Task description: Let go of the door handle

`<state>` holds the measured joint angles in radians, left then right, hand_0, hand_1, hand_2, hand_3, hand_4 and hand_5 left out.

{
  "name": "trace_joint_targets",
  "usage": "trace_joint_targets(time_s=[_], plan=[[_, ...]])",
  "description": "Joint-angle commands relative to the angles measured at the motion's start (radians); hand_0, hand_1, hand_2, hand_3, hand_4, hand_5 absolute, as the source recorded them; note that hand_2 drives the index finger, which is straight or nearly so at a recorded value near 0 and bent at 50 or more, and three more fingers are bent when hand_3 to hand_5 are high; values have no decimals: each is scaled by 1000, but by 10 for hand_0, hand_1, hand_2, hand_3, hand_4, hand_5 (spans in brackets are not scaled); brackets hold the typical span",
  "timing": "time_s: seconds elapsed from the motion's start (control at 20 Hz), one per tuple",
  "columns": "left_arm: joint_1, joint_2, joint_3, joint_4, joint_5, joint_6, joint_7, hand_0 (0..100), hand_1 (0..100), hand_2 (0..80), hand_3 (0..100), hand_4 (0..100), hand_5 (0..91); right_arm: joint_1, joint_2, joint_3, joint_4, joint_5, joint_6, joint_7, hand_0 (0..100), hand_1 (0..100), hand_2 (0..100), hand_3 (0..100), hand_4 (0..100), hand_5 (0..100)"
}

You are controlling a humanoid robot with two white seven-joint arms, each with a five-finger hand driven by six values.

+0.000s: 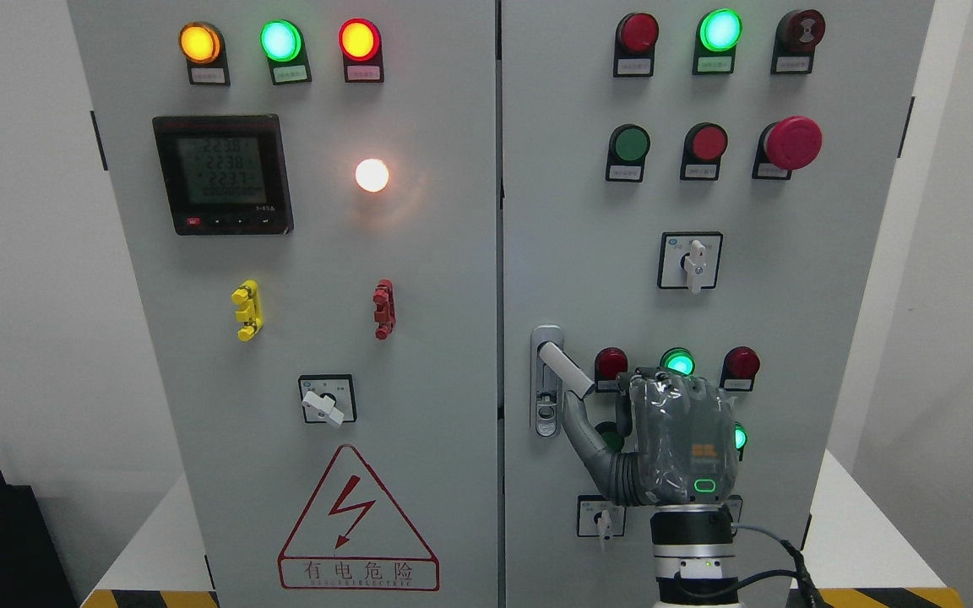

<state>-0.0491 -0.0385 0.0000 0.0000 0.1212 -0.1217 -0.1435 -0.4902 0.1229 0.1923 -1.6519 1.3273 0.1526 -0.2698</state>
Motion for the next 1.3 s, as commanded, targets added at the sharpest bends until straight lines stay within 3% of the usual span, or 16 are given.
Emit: trace_joint_targets(time_s=[0.0,1.25], plan=[[0,0,11,17,0,1,1,120,389,0,0,0,0,-1,-3,-7,-2,0,-1,0,420,233,974,1000,945,981],[0,0,11,17,0,1,1,120,389,0,0,0,0,-18,-6,-10,0,-2,-1,1,427,236,969,1000,945,982]])
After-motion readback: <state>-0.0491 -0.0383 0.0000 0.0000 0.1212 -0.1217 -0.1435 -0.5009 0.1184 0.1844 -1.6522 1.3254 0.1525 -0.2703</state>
